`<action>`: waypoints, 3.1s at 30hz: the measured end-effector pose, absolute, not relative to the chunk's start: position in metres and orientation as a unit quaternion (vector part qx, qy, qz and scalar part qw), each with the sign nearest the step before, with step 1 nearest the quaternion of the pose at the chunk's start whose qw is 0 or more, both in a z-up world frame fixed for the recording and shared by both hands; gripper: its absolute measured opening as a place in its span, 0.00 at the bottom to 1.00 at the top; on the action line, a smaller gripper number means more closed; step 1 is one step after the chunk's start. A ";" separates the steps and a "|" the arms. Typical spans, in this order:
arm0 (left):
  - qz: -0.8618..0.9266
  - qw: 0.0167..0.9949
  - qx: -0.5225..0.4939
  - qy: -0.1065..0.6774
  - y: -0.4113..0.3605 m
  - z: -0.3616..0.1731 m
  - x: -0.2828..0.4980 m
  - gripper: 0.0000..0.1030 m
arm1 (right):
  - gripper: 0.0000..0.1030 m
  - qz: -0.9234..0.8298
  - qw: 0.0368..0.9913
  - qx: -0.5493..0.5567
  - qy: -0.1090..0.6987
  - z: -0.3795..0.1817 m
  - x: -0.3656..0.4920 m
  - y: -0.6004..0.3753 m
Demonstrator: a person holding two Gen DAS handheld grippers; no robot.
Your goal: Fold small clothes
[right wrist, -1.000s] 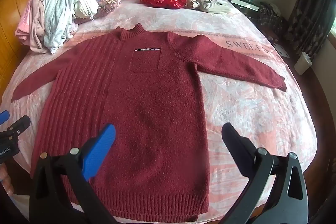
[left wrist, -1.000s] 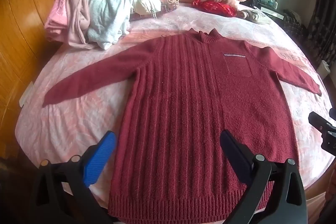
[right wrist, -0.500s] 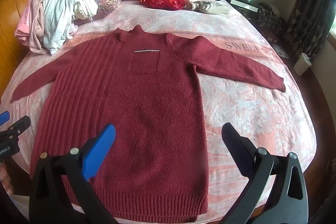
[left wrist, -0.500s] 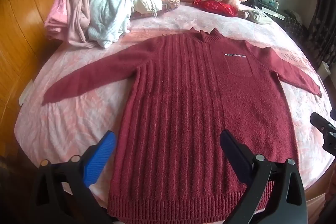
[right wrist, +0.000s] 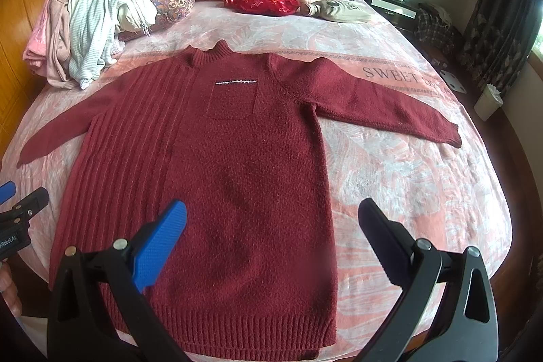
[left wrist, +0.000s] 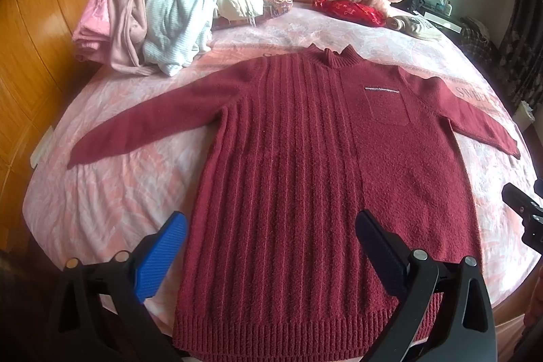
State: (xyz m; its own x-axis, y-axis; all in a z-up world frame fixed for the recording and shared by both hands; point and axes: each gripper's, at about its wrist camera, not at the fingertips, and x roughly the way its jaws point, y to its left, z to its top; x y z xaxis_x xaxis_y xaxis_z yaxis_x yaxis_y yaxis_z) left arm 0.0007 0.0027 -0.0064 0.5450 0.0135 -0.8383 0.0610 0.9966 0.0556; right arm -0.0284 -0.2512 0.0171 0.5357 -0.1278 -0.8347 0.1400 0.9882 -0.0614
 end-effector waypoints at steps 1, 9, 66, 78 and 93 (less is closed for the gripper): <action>-0.013 0.878 0.039 0.477 0.003 -0.006 0.001 0.96 | 0.98 -0.076 0.876 0.007 0.475 0.017 -0.029 -0.251; -0.014 0.878 0.038 0.477 0.003 -0.006 0.001 0.96 | 0.98 -0.078 0.877 0.007 0.474 0.017 -0.028 -0.253; -0.007 0.873 0.039 0.486 0.006 -0.012 0.008 0.96 | 0.98 -0.087 0.876 0.003 0.474 0.016 -0.024 -0.262; 0.005 0.870 0.052 0.490 -0.056 -0.029 0.127 0.96 | 0.97 -0.142 0.805 0.072 0.571 -0.033 0.103 -0.432; -0.027 0.861 0.058 0.505 -0.141 -0.085 0.213 0.96 | 0.97 -0.229 0.729 0.217 0.608 -0.131 0.151 -0.632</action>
State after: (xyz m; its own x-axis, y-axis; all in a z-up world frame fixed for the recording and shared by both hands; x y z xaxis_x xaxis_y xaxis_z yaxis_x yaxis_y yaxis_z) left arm 0.2129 -0.1406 -0.0846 0.4887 0.0120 -0.8724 0.1050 0.9918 0.0725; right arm 0.1511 -0.6319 -0.1309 0.1558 -0.0700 -0.9853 0.5968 0.8015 0.0374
